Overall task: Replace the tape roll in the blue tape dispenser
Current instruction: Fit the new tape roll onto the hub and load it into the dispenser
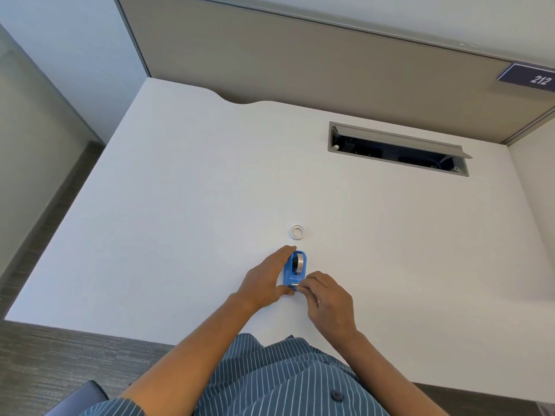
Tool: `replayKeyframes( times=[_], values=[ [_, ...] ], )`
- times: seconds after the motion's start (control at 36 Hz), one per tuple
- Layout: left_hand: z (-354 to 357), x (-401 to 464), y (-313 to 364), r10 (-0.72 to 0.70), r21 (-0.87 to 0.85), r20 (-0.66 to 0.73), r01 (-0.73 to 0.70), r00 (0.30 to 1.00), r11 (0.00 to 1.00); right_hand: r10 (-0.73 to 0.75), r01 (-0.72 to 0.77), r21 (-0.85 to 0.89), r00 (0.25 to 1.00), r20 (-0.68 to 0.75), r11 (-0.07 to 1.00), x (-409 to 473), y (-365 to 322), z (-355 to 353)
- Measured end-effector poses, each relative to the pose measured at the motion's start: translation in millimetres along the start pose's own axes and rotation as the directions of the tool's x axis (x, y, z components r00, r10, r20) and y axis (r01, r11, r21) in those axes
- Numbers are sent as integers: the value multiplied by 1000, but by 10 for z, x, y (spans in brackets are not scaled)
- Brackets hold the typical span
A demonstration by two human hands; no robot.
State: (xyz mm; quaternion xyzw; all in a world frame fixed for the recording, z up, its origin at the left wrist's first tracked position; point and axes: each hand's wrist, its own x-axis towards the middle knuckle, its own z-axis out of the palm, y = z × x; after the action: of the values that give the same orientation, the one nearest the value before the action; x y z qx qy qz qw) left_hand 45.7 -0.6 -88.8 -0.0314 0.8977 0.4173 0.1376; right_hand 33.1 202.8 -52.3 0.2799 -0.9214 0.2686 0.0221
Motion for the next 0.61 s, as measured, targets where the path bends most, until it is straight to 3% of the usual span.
replayKeyframes(
  times=[0.61],
  values=[
    [-44, 25, 0, -30, -12, 17, 30, 999, 999, -46, 46, -5, 999, 13, 999, -206, 50, 82]
  ],
)
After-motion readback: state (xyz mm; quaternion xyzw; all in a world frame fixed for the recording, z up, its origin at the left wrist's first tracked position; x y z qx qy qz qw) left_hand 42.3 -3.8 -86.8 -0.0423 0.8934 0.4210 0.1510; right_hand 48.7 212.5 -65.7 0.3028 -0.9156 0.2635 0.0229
